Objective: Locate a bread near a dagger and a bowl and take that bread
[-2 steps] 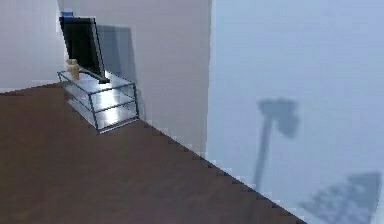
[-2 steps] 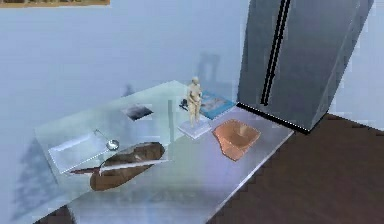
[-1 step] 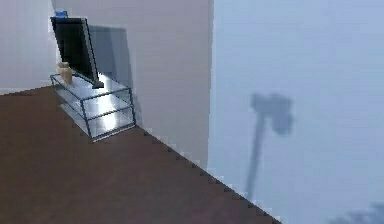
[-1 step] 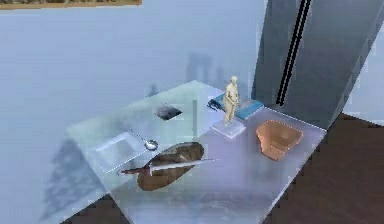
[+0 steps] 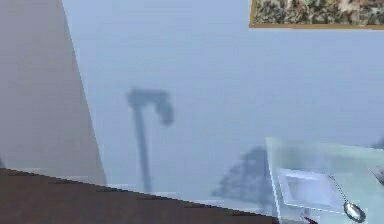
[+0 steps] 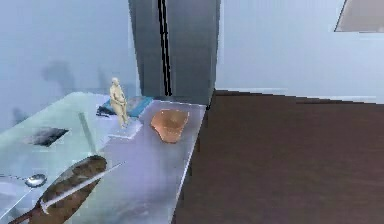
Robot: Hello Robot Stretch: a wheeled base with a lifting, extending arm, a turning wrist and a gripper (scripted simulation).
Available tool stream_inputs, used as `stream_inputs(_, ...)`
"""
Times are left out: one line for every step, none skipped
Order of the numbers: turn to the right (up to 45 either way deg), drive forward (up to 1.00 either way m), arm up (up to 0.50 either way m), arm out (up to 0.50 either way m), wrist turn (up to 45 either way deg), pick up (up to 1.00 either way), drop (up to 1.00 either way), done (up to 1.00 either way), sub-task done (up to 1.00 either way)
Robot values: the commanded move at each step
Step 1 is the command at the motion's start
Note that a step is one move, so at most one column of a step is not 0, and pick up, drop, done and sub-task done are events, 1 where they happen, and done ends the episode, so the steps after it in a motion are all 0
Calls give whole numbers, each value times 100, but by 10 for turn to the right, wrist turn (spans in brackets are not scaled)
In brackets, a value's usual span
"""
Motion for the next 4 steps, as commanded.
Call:
stream_inputs(0,45,0,0,0,0,0,0,0)
stream_inputs(0,0,50,0,0,0,0,0,0)
stream_inputs(0,0,36,0,0,0,0,0,0)
stream_inputs(0,0,0,6,0,0,0,0,0)
